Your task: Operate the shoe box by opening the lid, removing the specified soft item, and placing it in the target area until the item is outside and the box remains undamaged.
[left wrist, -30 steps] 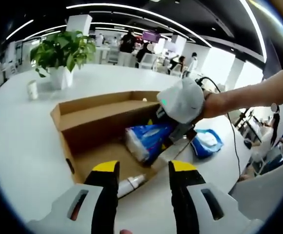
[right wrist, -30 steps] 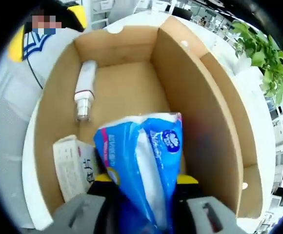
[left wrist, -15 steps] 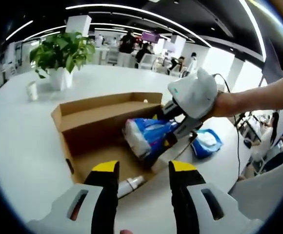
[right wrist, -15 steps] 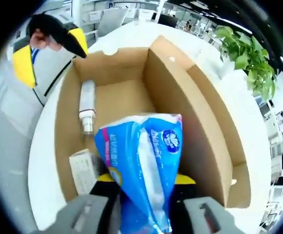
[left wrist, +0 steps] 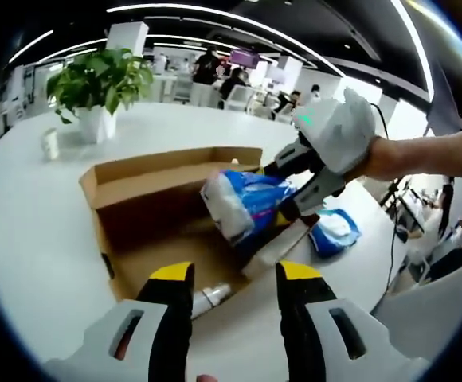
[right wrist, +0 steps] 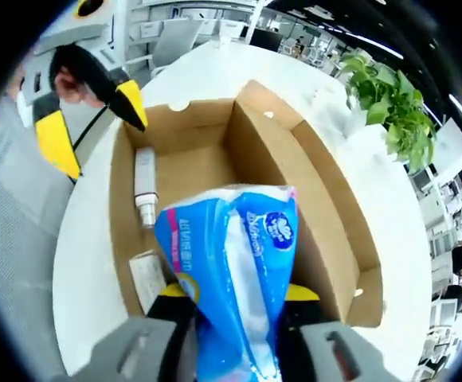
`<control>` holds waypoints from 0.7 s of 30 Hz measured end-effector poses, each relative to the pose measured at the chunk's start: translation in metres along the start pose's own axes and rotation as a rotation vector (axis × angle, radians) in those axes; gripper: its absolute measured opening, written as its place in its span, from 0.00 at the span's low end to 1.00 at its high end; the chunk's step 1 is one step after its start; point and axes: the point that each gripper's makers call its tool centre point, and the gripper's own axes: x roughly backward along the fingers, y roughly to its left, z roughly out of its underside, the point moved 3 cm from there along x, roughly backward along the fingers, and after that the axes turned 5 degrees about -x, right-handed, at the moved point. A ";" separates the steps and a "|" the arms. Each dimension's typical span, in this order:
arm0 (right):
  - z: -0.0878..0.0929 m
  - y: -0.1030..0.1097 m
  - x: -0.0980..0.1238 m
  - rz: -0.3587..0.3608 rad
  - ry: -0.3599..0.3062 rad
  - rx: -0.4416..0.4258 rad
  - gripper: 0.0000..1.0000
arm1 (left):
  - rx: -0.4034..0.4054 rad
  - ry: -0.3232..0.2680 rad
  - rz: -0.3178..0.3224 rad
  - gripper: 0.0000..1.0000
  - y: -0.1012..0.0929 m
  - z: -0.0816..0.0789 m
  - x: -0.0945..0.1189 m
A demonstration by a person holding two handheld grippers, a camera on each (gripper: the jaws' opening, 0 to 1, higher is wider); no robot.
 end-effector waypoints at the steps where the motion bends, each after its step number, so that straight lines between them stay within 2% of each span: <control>1: -0.001 0.000 0.002 0.002 -0.001 0.006 0.33 | 0.001 0.000 -0.001 0.42 -0.001 0.000 0.000; 9: -0.008 -0.003 0.016 0.024 -0.011 0.017 0.33 | -0.019 0.005 0.005 0.42 -0.008 -0.001 0.001; 13: -0.009 -0.006 0.025 0.038 -0.015 0.027 0.33 | -0.027 0.003 0.009 0.42 -0.006 -0.002 -0.002; 21: 0.003 -0.014 0.047 0.075 -0.013 0.019 0.33 | -0.053 0.012 0.022 0.42 -0.015 -0.001 -0.002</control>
